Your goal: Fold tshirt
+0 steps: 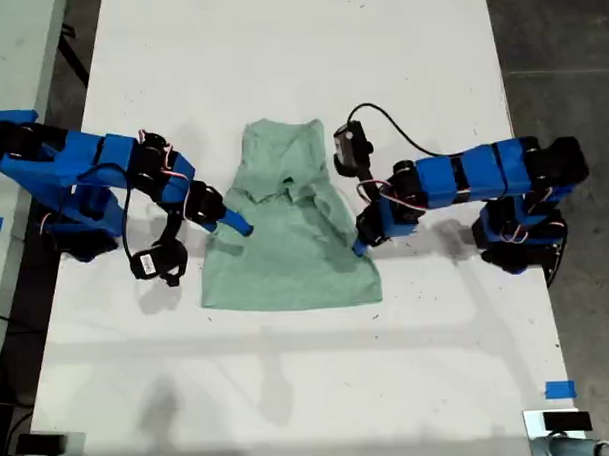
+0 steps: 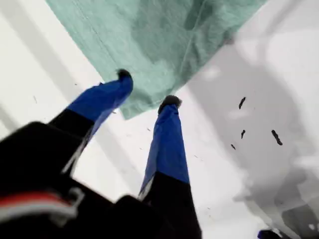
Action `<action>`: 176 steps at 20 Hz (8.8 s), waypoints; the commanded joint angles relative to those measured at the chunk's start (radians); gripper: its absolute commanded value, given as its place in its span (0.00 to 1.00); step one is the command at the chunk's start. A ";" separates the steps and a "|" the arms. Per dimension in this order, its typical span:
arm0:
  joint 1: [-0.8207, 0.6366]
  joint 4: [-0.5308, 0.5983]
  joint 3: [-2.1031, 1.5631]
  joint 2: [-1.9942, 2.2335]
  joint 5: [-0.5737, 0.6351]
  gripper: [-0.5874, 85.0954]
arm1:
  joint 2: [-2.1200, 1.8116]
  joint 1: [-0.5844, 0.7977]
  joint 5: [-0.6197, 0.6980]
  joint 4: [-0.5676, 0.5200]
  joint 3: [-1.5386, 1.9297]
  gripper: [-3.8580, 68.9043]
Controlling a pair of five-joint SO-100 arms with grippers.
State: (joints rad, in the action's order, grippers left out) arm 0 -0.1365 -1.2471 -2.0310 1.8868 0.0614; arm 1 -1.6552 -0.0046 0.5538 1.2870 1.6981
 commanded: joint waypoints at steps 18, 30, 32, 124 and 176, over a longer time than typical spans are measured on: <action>0.002 0.020 0.021 -0.005 0.008 0.36 | -0.161 -0.031 -0.043 -0.224 0.299 0.43; 0.008 0.029 0.029 -0.038 0.005 0.36 | -0.123 -0.040 -0.104 -0.560 0.560 0.04; 0.008 0.029 0.031 -0.040 0.005 0.36 | -0.124 -0.040 -0.100 -0.561 0.558 0.04; 0.172 0.627 -0.495 -0.044 -0.385 0.01 | 0.152 0.031 0.034 0.268 -0.469 0.52; 0.414 0.158 0.204 -0.311 -0.511 0.27 | 0.495 -0.202 -0.330 0.124 -0.595 0.57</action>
State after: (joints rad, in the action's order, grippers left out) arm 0 0.2915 -1.1259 -1.8377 1.5923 -0.4617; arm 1 -1.1658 -0.1917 0.2378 1.4404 1.1735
